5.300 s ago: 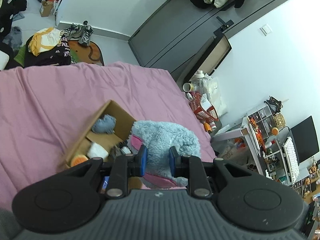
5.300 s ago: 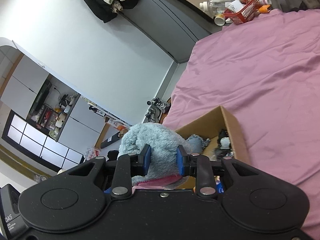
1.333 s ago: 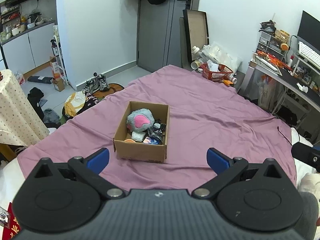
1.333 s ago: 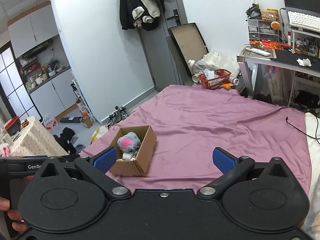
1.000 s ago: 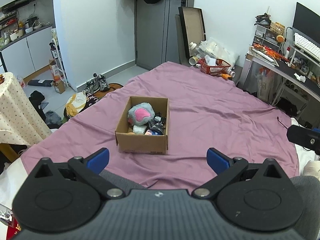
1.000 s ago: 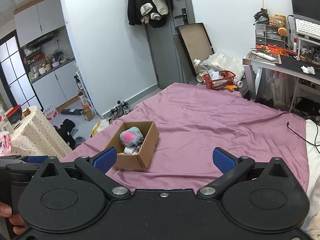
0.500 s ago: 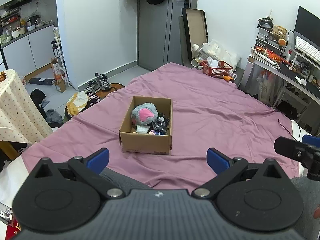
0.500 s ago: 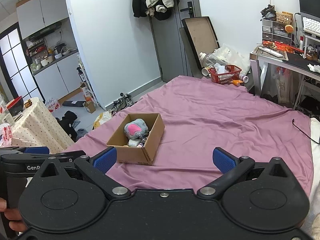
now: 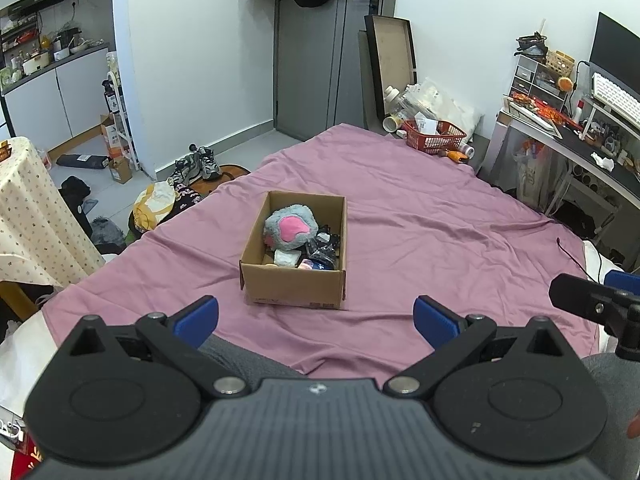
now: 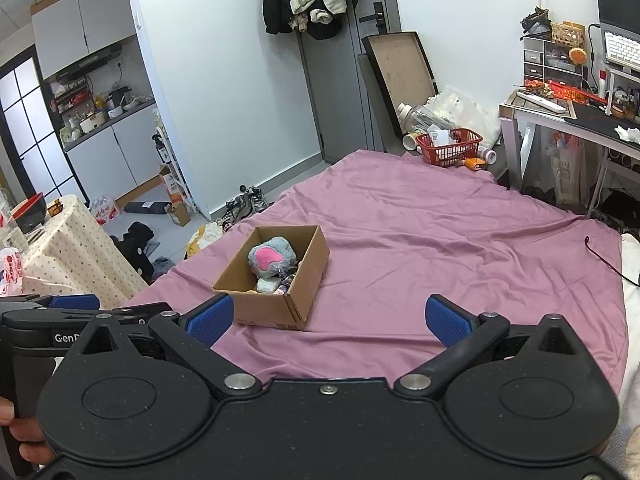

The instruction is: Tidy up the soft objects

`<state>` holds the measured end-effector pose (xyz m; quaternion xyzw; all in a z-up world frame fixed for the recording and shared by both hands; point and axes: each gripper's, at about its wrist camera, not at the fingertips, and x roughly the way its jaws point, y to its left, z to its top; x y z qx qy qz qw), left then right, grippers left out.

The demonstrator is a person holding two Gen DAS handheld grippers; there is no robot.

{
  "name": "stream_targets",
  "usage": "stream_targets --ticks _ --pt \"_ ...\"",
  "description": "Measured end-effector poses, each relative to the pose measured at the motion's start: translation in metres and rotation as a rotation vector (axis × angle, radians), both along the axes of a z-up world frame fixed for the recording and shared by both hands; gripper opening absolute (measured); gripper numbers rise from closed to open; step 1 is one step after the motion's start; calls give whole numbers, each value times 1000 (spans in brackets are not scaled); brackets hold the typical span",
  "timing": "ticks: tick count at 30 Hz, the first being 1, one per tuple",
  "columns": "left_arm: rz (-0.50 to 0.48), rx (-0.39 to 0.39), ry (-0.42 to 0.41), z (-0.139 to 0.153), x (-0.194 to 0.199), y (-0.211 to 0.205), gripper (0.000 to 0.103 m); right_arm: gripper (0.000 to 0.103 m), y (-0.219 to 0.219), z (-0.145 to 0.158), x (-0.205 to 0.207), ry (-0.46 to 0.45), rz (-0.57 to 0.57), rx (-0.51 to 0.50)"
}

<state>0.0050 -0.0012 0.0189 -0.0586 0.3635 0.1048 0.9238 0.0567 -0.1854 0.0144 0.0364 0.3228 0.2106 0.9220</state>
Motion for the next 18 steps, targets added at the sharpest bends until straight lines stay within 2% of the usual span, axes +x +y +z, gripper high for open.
stream_targets --ticks 18 --pt "-10 -1 6 -8 0 -2 103 103 -1 -4 -2 9 -6 6"
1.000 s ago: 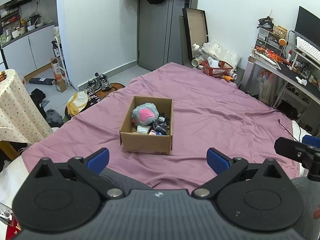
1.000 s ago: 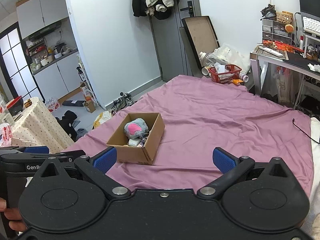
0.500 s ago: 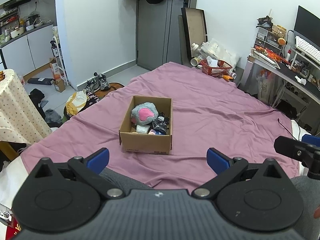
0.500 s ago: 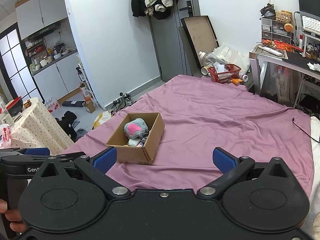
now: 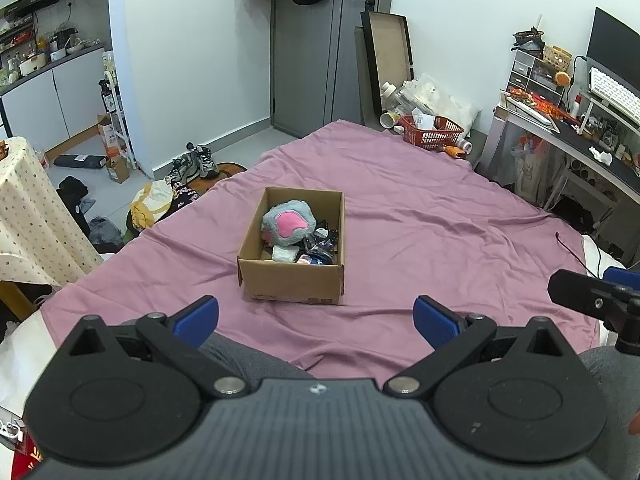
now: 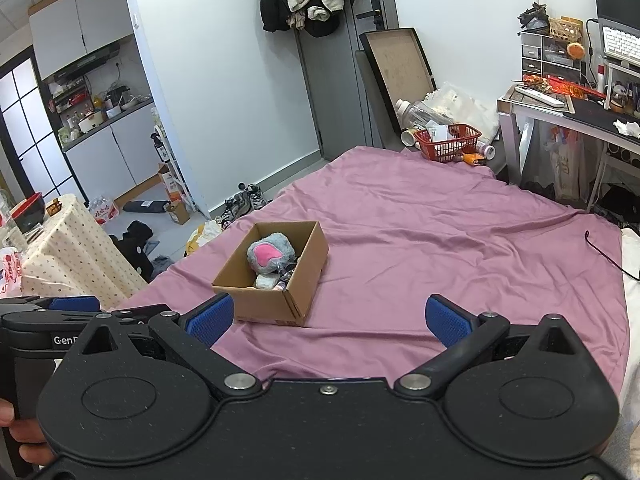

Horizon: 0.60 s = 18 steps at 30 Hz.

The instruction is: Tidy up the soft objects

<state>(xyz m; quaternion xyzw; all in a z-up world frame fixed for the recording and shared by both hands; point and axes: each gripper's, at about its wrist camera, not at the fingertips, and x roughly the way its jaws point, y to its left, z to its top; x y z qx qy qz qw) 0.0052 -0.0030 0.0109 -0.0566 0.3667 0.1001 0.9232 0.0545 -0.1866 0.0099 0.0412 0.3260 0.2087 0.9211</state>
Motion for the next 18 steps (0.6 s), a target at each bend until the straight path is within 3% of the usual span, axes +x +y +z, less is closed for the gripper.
stream_targets --ticks 18 --pt "6 -11 16 -5 0 6 103 103 -2 0 -3 -6 -21 5"
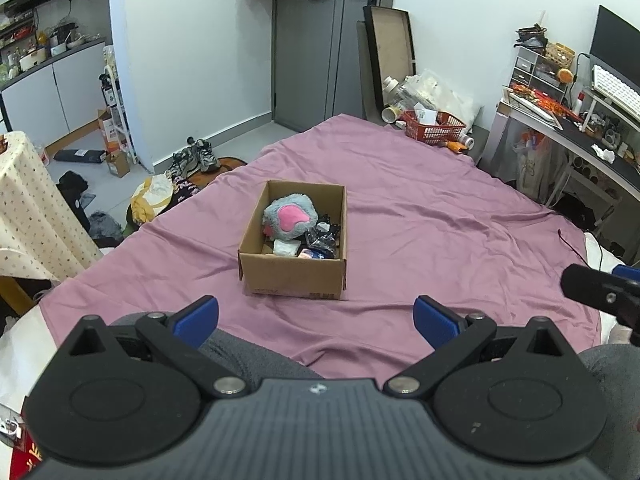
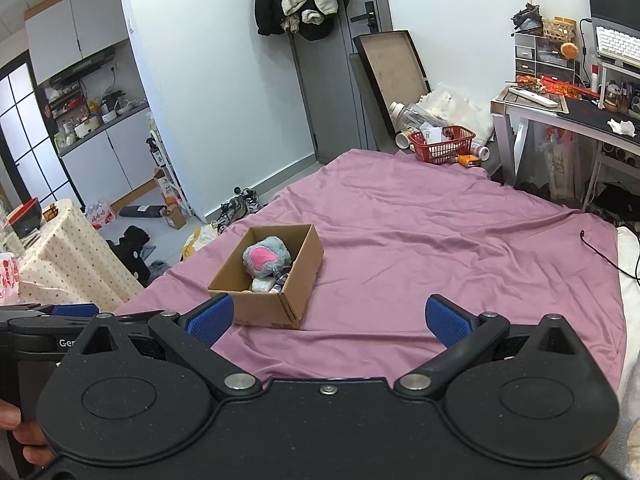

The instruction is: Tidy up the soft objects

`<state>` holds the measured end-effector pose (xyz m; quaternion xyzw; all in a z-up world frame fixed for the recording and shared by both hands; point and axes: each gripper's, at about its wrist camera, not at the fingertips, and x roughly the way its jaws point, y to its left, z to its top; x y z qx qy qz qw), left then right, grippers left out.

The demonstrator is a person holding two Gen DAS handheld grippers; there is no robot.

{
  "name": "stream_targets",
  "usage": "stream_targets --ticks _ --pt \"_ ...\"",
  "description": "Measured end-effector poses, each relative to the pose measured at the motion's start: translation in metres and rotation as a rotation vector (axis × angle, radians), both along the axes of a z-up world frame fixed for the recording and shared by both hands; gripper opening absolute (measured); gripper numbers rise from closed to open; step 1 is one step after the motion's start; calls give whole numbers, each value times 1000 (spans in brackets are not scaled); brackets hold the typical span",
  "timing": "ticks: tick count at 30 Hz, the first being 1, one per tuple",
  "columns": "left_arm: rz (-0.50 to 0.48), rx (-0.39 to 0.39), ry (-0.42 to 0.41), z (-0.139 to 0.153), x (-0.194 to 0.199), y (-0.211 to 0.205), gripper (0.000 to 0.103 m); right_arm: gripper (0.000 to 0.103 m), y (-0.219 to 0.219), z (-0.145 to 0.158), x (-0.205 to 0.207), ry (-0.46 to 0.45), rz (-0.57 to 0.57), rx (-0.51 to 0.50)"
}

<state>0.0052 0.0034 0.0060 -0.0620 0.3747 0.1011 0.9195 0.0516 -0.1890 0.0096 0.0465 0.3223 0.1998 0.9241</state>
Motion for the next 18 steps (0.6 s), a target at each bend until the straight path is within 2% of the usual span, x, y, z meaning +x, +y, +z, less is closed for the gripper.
stream_targets --ticks 18 --pt "-10 21 17 -10 11 -8 103 103 -10 -13 8 10 -23 37"
